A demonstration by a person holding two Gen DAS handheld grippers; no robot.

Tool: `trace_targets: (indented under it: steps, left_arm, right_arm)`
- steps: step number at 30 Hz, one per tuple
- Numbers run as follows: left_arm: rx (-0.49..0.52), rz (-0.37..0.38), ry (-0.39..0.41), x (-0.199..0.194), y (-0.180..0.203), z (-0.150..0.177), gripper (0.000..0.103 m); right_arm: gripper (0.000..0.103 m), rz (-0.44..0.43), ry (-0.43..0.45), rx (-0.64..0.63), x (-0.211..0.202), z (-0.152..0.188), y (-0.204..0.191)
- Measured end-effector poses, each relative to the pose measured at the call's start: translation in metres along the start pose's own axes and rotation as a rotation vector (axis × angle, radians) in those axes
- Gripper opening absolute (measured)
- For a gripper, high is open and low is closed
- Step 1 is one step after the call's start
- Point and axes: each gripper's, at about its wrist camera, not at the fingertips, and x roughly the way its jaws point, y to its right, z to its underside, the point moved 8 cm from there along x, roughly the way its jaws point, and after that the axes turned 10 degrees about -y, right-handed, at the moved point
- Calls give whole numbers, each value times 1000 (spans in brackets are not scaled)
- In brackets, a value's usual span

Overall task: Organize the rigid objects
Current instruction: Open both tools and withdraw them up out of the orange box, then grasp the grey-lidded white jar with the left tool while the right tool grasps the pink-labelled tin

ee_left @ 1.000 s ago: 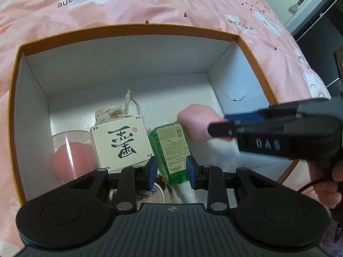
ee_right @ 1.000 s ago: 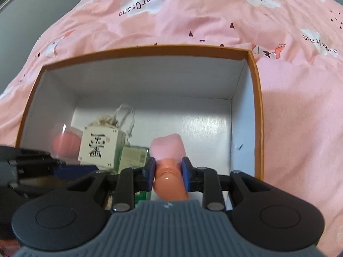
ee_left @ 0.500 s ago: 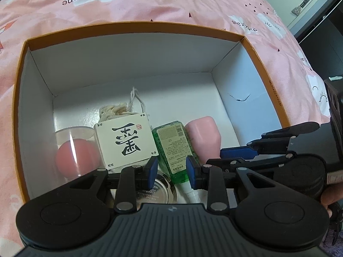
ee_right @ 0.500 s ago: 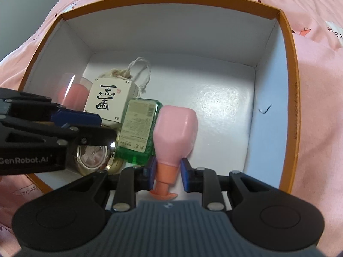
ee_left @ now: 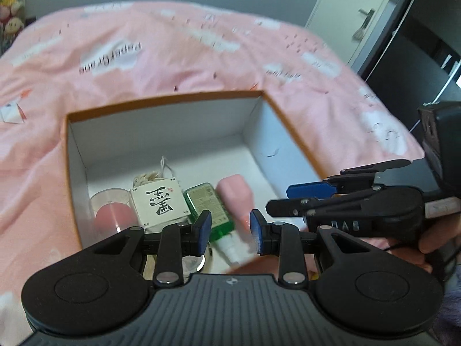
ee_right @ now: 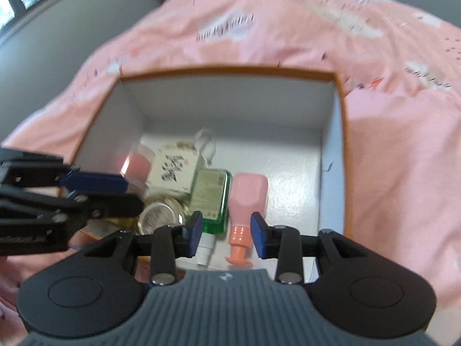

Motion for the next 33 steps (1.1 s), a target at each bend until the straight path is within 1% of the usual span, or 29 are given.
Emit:
trace_targets:
  steps: [2,4,6,7,9,11,14,16,19,22,27,30,33]
  left_arm:
    - [6,-2,22,-13,5,10,36]
    - [-3,-2,27,-21,7,24,36]
    - [-26,4,17,-23,8,39,36]
    - [-29,13,10,-22,10,47,36]
    - [-31,33,-9,-19,11,64,36]
    - [-48,36,-46,-11,10,81,36]
    - [-65,9,-103,3,6,104,37]
    - [-42,-12,-142,11,7,116,51]
    - [-35,-30,-164,19,7,127,59]
    - [-42,-18,-178,28,10,133,66]
    - [-43,10,-180,44,12,140,67]
    - [-48,6,-190,53,12,142,67]
    - [-29,-10,-191,58,15,141,66]
  right_arm:
    - [36,-11,52,27,-15,9,-3]
    - [36,-27,92,49,-27,18,-6]
    - [37,-39,116,74,-35,31,-8]
    - [37,-47,114,84,-36,37,-10]
    - [37,-61,92,97,-33,51,-13]
    - [37,-74,48,111,-26,67,-16]
    - [39,-88,-26,139,-10,92,-19]
    - [40,-94,-72,168,1,106,-19]
    - [44,-93,-134,189,14,122,-22]
    - [44,-83,-198,194,24,139,-25]
    - [44,-127,-265,261,40,155,-22]
    - [44,-144,-270,282,42,157,-20]
    - [45,-152,-278,291,44,159,-18]
